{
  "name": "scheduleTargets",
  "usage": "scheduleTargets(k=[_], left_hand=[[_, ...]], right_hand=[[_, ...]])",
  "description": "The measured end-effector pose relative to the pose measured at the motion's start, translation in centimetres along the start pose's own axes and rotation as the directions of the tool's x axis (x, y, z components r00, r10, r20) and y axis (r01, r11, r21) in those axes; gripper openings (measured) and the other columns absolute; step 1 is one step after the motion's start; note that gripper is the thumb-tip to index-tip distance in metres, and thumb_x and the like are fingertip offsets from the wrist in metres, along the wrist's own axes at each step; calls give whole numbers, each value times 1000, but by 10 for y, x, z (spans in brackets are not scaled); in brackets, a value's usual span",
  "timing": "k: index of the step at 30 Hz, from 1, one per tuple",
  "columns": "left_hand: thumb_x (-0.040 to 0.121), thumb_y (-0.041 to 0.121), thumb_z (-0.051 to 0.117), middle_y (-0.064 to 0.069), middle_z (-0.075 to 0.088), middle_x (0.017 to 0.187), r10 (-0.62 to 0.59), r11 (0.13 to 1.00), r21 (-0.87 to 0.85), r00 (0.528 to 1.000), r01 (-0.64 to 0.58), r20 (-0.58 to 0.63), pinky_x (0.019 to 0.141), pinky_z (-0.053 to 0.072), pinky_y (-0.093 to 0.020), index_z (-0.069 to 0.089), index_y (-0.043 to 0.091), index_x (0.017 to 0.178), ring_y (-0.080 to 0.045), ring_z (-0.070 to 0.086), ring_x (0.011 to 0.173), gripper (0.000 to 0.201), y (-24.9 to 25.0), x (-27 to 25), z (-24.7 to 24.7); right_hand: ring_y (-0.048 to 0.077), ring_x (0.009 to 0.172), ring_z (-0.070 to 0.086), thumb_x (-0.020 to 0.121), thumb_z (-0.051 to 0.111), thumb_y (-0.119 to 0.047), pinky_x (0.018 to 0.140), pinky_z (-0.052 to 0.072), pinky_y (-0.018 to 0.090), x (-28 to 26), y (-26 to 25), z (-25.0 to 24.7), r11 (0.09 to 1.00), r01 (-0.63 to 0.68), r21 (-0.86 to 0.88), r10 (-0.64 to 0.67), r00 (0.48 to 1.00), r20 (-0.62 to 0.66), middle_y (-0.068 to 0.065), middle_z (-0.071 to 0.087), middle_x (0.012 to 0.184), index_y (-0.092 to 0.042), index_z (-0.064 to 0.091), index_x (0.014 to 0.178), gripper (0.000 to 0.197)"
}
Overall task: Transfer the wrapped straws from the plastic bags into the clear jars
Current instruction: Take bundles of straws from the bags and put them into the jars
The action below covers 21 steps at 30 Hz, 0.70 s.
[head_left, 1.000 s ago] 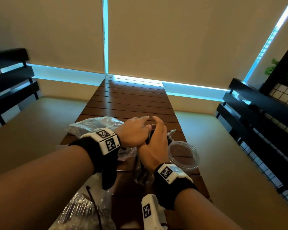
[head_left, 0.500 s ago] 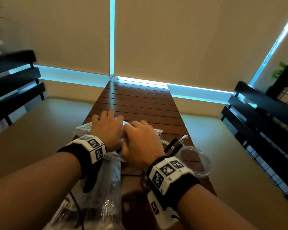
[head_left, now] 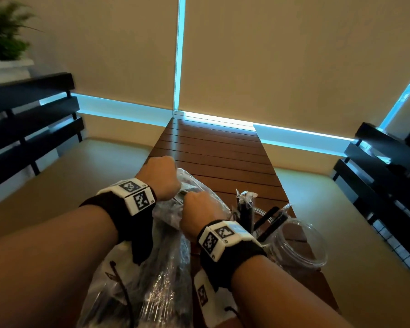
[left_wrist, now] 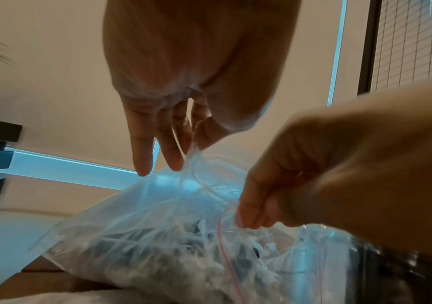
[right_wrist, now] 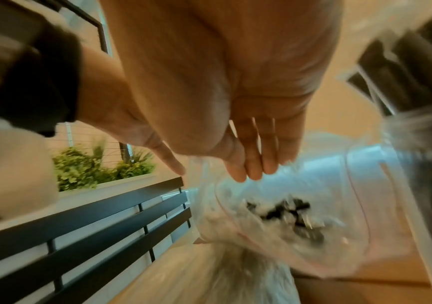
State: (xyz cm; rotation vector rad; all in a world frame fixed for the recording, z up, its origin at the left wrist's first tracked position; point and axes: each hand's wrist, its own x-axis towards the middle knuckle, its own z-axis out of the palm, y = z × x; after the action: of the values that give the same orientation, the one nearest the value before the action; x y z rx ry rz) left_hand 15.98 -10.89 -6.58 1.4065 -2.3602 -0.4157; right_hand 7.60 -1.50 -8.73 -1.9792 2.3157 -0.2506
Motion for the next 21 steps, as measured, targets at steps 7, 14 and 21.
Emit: scheduleTargets(k=[7, 14, 21], left_hand=[[80, 0, 57, -5, 66, 99, 68, 995, -78, 997, -70, -21, 78, 51, -33, 64, 14, 94, -21, 58, 89, 20, -9, -7, 0], [82, -2, 59, -2, 63, 99, 105, 987, -118, 994, -105, -7, 73, 40, -24, 65, 13, 99, -16, 54, 88, 23, -22, -17, -1], [85, -1, 58, 0, 60, 97, 132, 980, -145, 991, -134, -26, 72, 41, -24, 64, 15, 97, -15, 55, 88, 22, -27, -22, 0]], right_hand=[[24, 106, 59, 88, 59, -16, 83, 48, 33, 17, 4, 29, 957, -184, 223, 214, 970, -118, 5, 61, 116, -13, 61, 110, 22], [27, 118, 54, 93, 58, -36, 94, 46, 37, 28, 1, 52, 932, -212, 295, 213, 977, 28, 9, 52, 132, -10, 51, 129, 45], [24, 88, 57, 77, 58, -52, 75, 50, 34, 30, -4, 56, 938, -249, 242, 220, 965, 141, 2, 59, 101, -22, 52, 98, 37]])
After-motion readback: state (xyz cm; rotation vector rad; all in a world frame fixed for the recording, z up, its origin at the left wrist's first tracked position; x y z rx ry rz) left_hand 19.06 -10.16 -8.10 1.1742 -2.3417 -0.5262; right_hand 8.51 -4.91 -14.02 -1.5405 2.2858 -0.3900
